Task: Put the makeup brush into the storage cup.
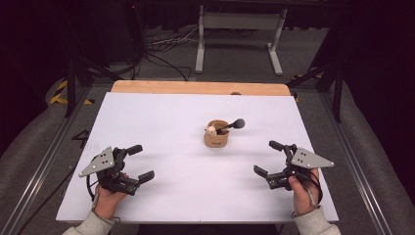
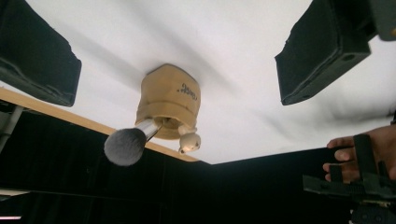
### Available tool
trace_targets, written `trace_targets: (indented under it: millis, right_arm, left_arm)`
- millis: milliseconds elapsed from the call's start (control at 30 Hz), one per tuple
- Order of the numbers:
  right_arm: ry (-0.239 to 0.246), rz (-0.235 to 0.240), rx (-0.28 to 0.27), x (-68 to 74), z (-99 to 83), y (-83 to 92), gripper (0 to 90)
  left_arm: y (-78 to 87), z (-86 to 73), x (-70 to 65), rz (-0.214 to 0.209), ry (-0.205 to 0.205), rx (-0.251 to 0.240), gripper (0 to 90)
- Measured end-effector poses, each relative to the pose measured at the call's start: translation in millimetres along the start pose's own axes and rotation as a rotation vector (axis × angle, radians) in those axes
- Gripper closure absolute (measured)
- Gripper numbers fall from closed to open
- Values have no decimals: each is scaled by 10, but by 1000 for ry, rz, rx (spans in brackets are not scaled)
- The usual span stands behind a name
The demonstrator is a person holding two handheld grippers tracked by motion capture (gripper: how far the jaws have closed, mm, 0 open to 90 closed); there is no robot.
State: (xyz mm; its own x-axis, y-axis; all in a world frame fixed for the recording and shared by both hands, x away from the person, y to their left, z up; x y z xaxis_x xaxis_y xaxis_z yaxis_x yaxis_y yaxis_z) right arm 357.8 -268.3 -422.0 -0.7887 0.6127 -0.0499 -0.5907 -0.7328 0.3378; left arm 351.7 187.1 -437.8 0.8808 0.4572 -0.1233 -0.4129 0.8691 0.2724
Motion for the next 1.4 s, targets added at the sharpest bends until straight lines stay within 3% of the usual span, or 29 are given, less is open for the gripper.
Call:
trace_targets:
  millis: [167, 367, 467, 700, 833, 1400]
  right_arm:
    - [-10, -3, 19, -35, -91, -26, 2]
    - [-41, -9, 19, -71, -194, -46, 2]
    - [-47, -15, 19, -72, -242, -59, 1]
    - [-44, -29, 29, -56, -318, -107, 0]
    - [-42, -22, 32, -38, -328, -129, 0]
    - [-56, -20, 31, -38, -345, -127, 0]
  left_arm:
    - [-14, -57, -42, -3, 19, -9, 0]
    - [-34, -92, -34, 10, 9, 0, 0]
    - [-55, -137, -15, 45, 15, 16, 5]
    - [-82, -157, -3, 42, 7, 13, 2]
    - [-103, -180, 14, 47, -7, 16, 2]
    - [-109, -187, 33, 41, 9, 13, 0]
Point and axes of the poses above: each handheld gripper's, and its own axes: y roughly backward along the jaws, z roughly out of its top, x roughly to its left, the point moved 4 cm from there along -y, roughly forward along the jaws, and after that the axes turned 9 degrees about x, right-handed, at the moved point
